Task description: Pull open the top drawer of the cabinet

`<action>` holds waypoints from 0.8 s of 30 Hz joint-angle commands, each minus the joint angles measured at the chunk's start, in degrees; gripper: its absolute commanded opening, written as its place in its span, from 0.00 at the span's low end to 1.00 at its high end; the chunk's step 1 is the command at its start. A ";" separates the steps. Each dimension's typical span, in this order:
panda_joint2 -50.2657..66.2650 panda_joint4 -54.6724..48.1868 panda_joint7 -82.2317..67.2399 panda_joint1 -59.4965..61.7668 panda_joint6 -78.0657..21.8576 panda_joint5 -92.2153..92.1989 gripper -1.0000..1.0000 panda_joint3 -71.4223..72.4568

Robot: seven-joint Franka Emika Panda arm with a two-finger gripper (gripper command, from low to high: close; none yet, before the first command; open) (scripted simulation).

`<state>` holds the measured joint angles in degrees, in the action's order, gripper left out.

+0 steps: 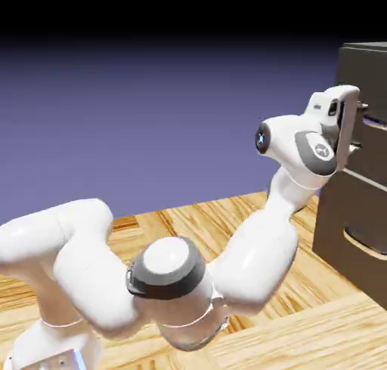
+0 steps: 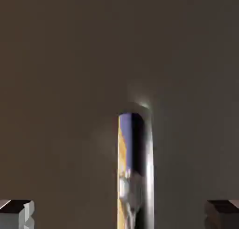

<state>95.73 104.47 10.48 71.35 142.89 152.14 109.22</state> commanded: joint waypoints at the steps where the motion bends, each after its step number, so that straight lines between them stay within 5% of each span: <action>1: -0.21 -2.08 -0.39 -1.40 0.67 -0.03 0.50 -0.03; 5: -1.03 -10.24 -1.90 -6.88 3.30 -0.14 0.50 -0.17; 6: -1.03 -10.25 -1.90 -6.88 3.30 -0.14 0.00 -0.17; 24: 2.76 25.04 2.99 18.68 -6.55 -2.62 0.00 1.27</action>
<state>98.49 129.51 13.37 90.03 136.31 149.35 110.48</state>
